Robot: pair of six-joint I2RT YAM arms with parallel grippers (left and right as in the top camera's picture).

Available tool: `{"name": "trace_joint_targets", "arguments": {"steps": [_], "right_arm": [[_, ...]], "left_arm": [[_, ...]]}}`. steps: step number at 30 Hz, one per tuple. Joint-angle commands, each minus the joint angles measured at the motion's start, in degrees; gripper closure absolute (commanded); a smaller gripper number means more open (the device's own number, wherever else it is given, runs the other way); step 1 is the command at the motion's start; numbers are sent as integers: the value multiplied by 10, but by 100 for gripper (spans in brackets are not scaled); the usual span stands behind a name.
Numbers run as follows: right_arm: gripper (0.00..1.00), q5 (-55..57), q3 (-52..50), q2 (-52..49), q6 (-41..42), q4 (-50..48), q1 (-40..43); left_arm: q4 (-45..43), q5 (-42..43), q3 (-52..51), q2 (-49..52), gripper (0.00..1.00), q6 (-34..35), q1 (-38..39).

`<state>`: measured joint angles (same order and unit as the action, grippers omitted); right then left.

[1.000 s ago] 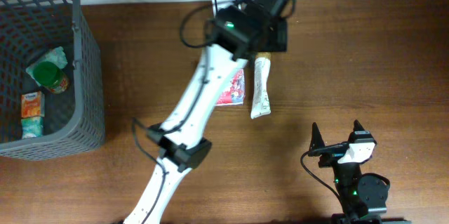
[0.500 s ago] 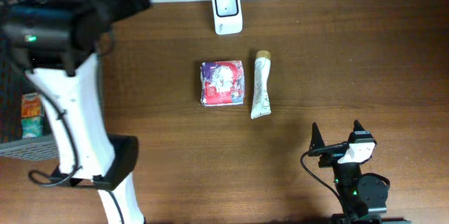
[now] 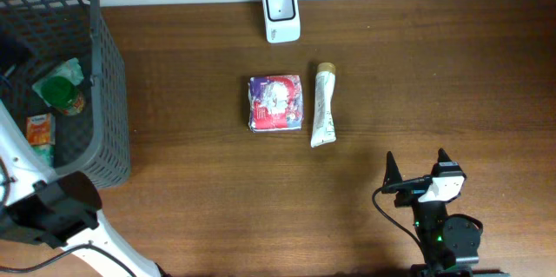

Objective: Scan the item barcode
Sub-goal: 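Grasp the orange tissue box in the basket with the left gripper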

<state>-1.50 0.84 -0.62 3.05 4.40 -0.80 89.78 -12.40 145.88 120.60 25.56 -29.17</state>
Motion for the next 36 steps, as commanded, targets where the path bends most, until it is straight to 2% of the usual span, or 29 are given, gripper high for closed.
{"name": "trace_joint_targets", "arguments": {"steps": [1,3,5,6,7,8,10,13,15,20,24,26,33,34,36], "right_arm": [[1,3,-5,4,4,1,-3],[1,3,-5,4,4,1,-3],[1,3,-5,4,4,1,-3],[2,3,-5,4,4,1,-3],[1,3,-5,4,4,1,-3],[1,3,-5,4,4,1,-3],[1,3,-5,4,4,0,-3],[1,3,-5,4,4,1,-3],[1,3,-5,4,4,0,-3],[1,3,-5,4,4,1,-3],[1,3,-5,4,4,1,-3],[1,3,-5,4,4,1,-3],[1,3,-5,4,4,1,-3],[1,3,-5,4,4,1,-3],[1,3,-5,4,4,0,-3]], "left_arm": [[-47,-9,-113,-5,12,5,-6],[-83,-30,-176,-5,11,5,-6],[-155,-105,-247,-5,16,-1,-6],[-188,-128,-273,-5,17,-37,-6],[-229,-129,-308,-5,13,-106,-6],[-254,-129,-335,-5,9,-141,-6],[-294,-129,-383,-5,11,-182,-6],[-342,-133,-450,-5,24,-262,-7],[-382,-176,-492,-5,41,-297,-7],[-459,-179,-546,-4,49,-359,-7],[-516,-129,-551,-3,57,-390,-7],[-537,-129,-551,-1,66,-390,-7],[-556,-124,-551,57,64,-390,-14],[-557,-124,-551,61,68,-390,-14],[-559,-124,-550,60,94,-389,-14]]}}
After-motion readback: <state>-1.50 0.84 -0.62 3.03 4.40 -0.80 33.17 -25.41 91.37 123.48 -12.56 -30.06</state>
